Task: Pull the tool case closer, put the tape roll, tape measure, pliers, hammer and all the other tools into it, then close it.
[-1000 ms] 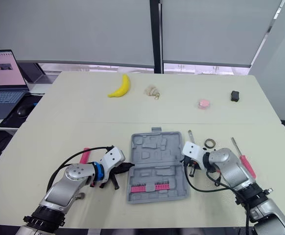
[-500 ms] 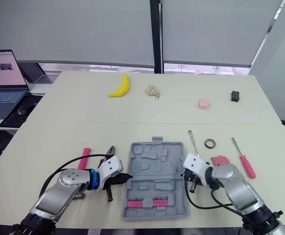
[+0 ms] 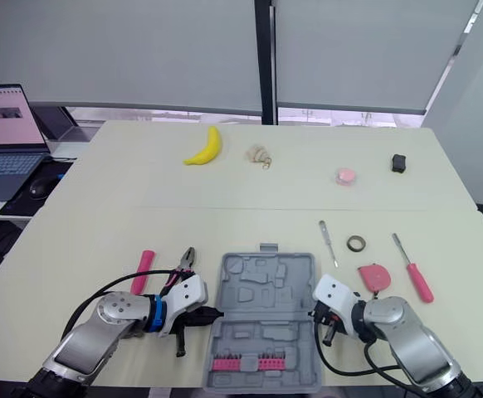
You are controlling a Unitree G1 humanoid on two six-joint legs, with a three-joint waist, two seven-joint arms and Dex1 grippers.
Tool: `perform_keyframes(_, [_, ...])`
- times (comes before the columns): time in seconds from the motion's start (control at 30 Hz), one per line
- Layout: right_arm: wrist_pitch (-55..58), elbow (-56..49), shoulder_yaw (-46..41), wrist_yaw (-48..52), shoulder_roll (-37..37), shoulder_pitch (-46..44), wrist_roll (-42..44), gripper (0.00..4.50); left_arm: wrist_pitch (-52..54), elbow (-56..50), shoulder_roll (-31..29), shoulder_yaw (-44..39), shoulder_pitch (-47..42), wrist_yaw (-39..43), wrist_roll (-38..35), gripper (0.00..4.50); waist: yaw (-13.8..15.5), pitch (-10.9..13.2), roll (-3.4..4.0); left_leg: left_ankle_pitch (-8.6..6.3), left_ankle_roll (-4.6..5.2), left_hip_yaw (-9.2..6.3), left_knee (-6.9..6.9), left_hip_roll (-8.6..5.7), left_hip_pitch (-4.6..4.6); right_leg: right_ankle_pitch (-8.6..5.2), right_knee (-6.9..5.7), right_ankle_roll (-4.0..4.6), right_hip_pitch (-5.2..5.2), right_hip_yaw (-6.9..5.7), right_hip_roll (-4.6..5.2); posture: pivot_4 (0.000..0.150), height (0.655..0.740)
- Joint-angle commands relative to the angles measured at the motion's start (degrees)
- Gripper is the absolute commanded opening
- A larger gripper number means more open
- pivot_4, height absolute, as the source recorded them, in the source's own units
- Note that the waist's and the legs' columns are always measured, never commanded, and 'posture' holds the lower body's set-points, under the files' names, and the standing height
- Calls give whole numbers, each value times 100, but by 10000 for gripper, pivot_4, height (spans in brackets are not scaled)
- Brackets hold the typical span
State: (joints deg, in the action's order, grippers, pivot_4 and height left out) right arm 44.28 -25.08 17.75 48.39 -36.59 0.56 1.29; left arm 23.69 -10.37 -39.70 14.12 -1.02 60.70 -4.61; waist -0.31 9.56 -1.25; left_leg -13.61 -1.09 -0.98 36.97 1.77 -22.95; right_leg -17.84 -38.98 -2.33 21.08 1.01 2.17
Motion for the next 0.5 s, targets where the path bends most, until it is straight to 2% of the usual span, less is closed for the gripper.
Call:
perform_keyframes(0.03, [26,-233,68,39,-82,85,178,682,14,-319,18,132,46,127,-206,0,1,0,0,0,0,0,0,0,0,0,0,0,0,1,1,1500,7274])
perform_keyframes(0.5, [166,-366,220,-4,-211,181,355,682,-80,-289,-75,146,171,109,-197,0,4,0,-1,0,0,-2,-1,1,0,-4,0,5,0,-3,-1,1500,7274])
